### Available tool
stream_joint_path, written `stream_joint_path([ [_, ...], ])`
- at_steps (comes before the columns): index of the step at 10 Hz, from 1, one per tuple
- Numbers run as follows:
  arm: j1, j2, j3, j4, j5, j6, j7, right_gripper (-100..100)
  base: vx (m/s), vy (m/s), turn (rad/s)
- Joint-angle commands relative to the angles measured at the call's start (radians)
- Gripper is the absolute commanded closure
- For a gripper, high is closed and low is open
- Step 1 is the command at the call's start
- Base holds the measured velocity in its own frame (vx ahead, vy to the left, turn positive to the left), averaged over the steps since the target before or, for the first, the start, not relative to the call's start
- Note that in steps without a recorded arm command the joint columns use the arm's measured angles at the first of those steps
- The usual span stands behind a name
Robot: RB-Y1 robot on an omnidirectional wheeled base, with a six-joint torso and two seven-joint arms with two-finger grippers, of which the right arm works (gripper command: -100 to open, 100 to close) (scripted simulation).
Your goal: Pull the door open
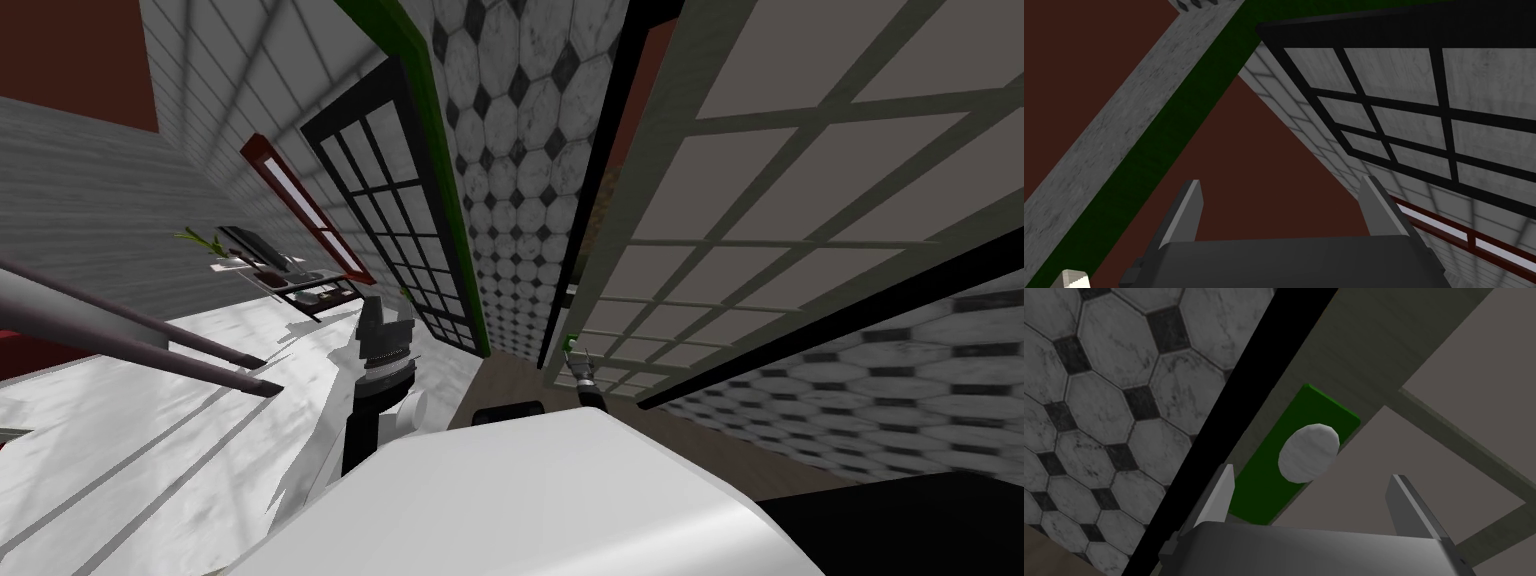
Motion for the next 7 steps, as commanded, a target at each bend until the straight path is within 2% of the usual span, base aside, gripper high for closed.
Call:
stream_joint_path([
  [1,0.000,0.003,0.002,-0.003,-0.009,0.003,-0.029,-100,-0.070,-0.020,0.019],
  [5,0.001,0.022,0.017,-0.024,-0.060,0.018,-0.148,-100,-0.079,-0.018,0.061],
  [7,0.002,0.026,0.021,-0.029,-0.072,0.021,-0.185,-100,-0.062,-0.014,0.032],
])
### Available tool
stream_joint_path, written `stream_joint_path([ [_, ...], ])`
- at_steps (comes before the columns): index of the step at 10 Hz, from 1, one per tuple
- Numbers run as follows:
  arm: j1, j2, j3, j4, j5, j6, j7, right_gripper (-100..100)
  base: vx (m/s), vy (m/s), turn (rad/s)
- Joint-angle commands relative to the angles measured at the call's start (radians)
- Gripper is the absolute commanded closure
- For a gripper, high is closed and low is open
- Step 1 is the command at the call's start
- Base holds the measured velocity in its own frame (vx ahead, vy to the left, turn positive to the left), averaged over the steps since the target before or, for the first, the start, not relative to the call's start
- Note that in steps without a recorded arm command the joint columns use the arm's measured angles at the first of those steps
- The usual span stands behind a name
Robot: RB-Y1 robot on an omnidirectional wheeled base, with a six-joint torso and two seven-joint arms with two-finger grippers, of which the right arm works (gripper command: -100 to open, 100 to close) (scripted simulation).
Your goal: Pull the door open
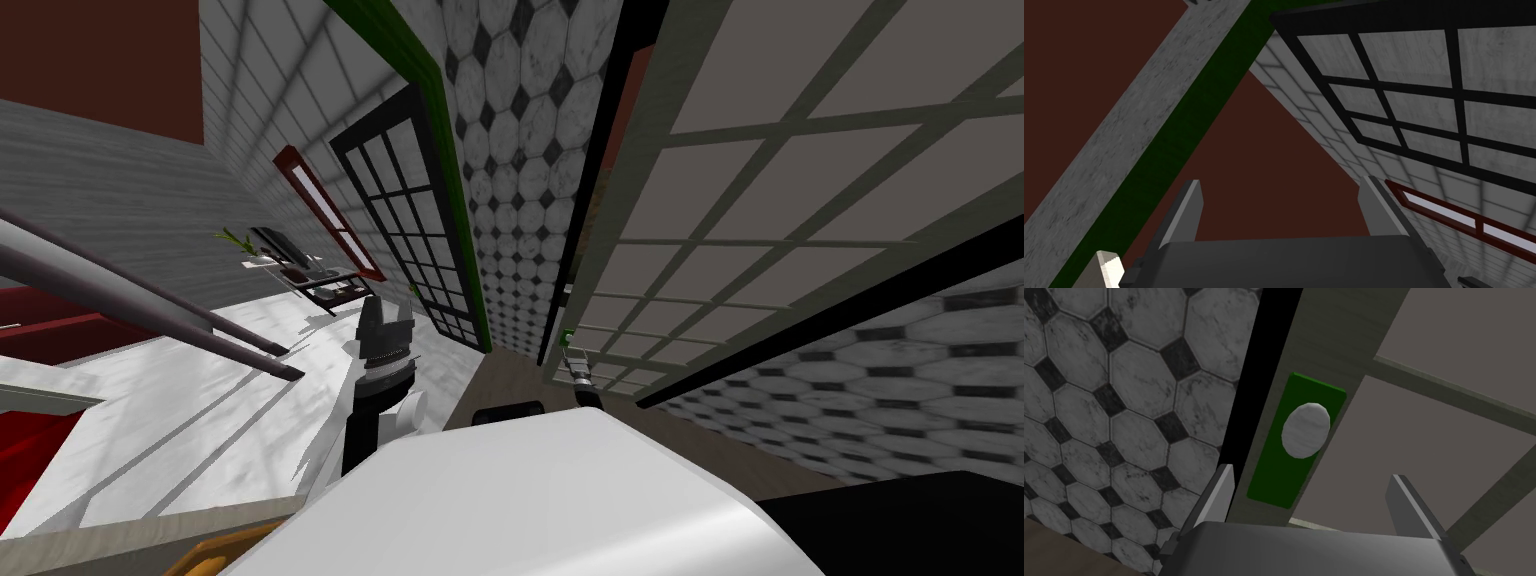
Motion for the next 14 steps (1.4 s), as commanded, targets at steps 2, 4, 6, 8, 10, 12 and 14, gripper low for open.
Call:
stream_joint_path([
  [2,0.000,0.010,0.008,-0.011,-0.029,0.009,-0.073,-100,-0.082,-0.011,0.059],
  [4,0.001,0.017,0.014,-0.019,-0.048,0.015,-0.121,-100,-0.074,-0.008,0.054],
  [6,0.001,0.023,0.018,-0.026,-0.064,0.019,-0.160,-100,-0.068,-0.019,0.043],
  [8,0.001,0.029,0.023,-0.033,-0.080,0.024,-0.199,-100,-0.059,-0.014,0.034],
  [10,0.005,0.009,0.014,-0.018,-0.082,0.014,-0.207,-100,0.046,-0.002,0.038],
  [12,0.008,-0.012,0.004,-0.003,-0.090,0.005,-0.229,-100,0.178,-0.013,0.105],
  [14,0.012,-0.034,-0.005,0.013,-0.098,-0.006,-0.252,-100,0.193,-0.017,0.093],
])
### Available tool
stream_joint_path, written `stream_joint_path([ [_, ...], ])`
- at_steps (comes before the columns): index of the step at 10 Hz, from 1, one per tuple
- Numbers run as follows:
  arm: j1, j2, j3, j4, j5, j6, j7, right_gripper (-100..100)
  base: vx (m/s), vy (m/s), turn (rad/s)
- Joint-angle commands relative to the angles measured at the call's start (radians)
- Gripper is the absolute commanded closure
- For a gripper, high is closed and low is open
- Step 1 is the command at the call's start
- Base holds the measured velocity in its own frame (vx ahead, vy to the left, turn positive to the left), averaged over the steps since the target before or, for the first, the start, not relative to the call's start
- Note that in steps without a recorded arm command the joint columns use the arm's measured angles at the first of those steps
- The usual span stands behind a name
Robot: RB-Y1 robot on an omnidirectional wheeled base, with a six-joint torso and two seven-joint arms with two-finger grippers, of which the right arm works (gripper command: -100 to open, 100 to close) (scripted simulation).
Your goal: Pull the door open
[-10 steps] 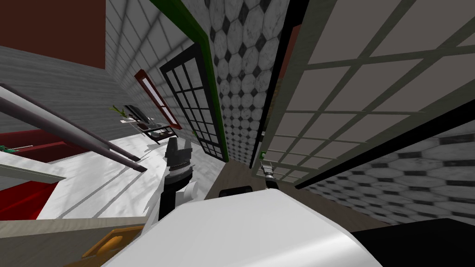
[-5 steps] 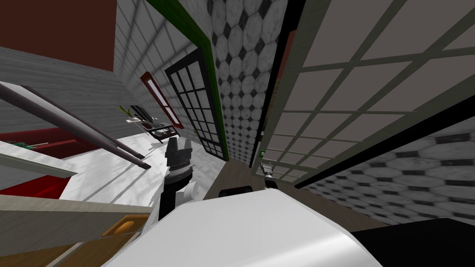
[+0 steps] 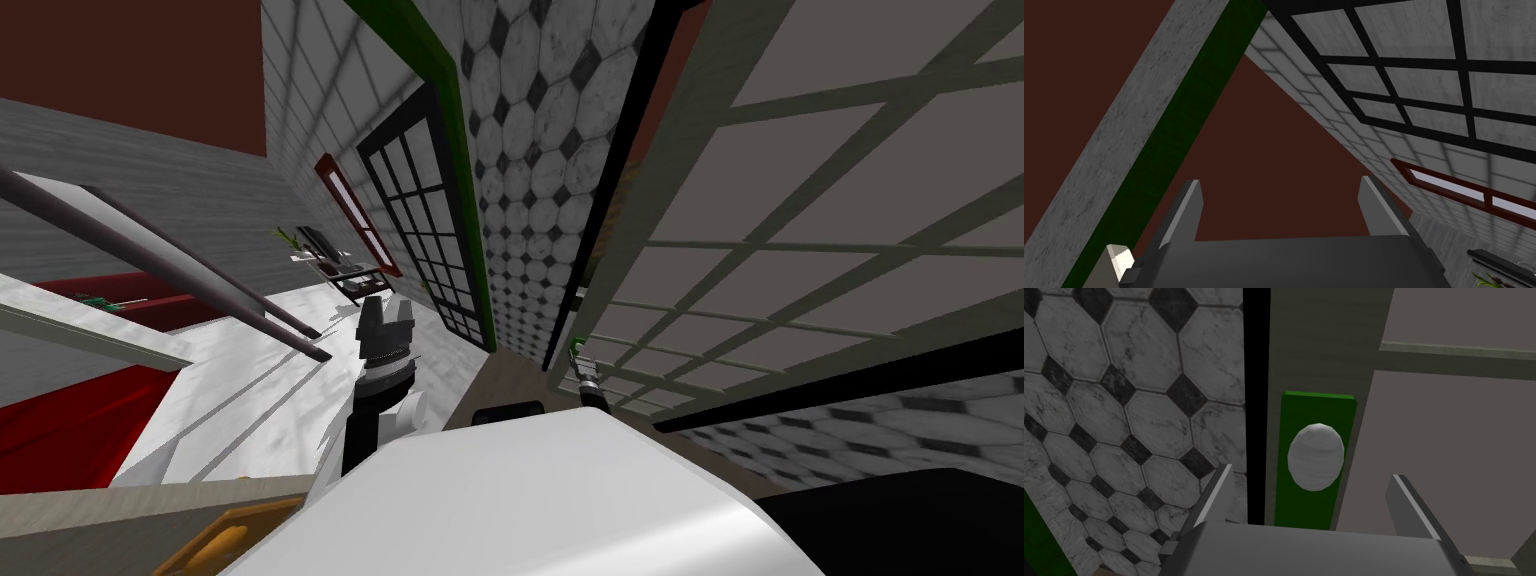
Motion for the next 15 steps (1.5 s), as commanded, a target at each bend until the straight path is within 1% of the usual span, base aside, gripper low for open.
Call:
stream_joint_path([
  [1,-0.014,-0.009,-0.003,0.031,-0.002,-0.013,-0.013,-100,0.088,-0.022,0.006],
  [2,-0.010,-0.033,-0.013,0.048,-0.011,-0.024,-0.038,-100,0.147,-0.027,0.115],
  [3,-0.009,-0.041,-0.016,0.053,-0.014,-0.027,-0.045,-100,0.203,-0.022,0.101],
  [4,-0.009,-0.041,-0.016,0.053,-0.014,-0.027,-0.045,-100,0.123,-0.003,0.010],
  [5,-0.005,-0.037,-0.016,0.042,-0.013,-0.022,-0.040,-100,0.035,0.003,-0.002],
  [6,-0.005,-0.037,-0.016,0.042,-0.013,-0.022,-0.040,100,0.000,0.000,0.000],
  [11,-0.005,-0.037,-0.016,0.042,-0.013,-0.022,-0.040,100,-0.006,-0.002,0.001],
  [12,0.004,-0.049,0.002,0.038,-0.005,-0.027,-0.059,100,-0.123,-0.002,0.080],
  [13,0.007,-0.052,0.007,0.036,-0.003,-0.029,-0.065,100,-0.216,-0.001,0.103],
  [15,0.023,-0.068,0.035,0.028,0.010,-0.040,-0.096,100,-0.237,-0.033,0.134],
])
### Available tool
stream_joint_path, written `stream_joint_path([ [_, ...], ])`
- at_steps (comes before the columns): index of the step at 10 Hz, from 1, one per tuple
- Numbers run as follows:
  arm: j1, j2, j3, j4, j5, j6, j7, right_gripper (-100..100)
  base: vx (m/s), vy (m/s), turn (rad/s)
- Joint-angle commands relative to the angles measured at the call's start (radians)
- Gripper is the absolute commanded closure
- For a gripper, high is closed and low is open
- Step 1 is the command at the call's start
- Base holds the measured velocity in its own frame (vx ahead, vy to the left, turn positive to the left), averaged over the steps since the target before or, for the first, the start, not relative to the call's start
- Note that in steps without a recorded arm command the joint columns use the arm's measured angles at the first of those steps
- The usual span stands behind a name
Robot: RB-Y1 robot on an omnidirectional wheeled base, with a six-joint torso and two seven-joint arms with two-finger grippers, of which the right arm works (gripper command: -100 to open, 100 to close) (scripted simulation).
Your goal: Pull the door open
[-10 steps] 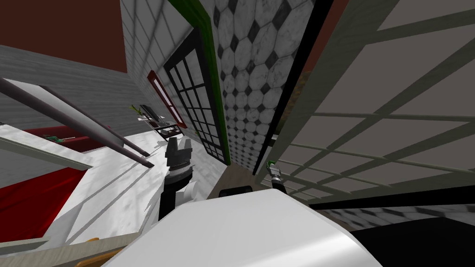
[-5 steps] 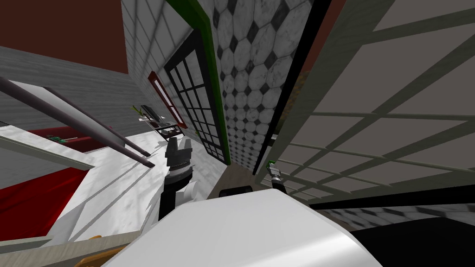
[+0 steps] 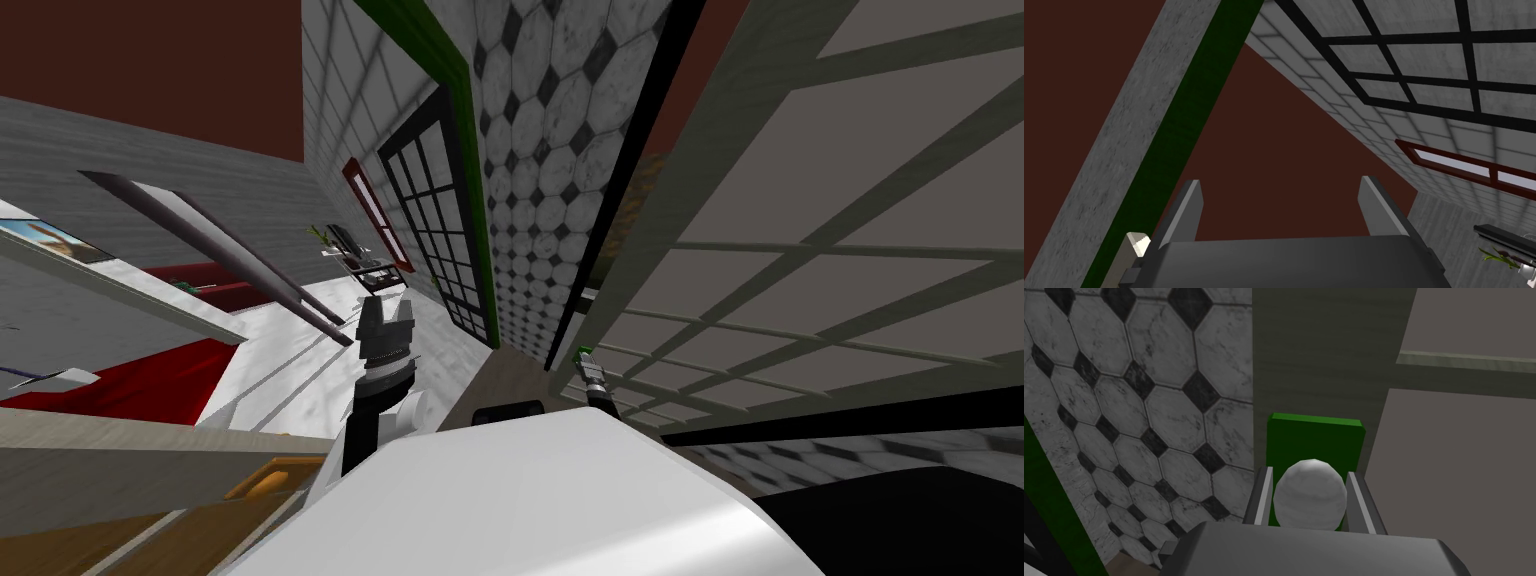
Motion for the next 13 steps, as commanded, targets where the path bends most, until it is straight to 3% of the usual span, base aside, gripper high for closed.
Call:
stream_joint_path([
  [1,0.015,-0.010,0.021,-0.010,0.009,-0.005,-0.023,100,-0.223,0.005,0.090],
  [4,0.038,-0.033,0.060,-0.022,0.027,-0.020,-0.067,100,-0.238,-0.011,0.103],
  [5,0.036,-0.029,0.052,-0.023,0.023,-0.014,-0.055,100,-0.103,-0.010,0.031],
  [11,0.100,-0.097,0.135,-0.026,0.071,-0.097,-0.151,100,-0.263,-0.021,0.134],
  [12,0.099,-0.090,0.126,-0.036,0.066,-0.081,-0.137,100,-0.124,-0.018,0.033],
  [13,0.110,-0.102,0.144,-0.026,0.079,-0.105,-0.158,100,-0.178,-0.015,0.178],
])
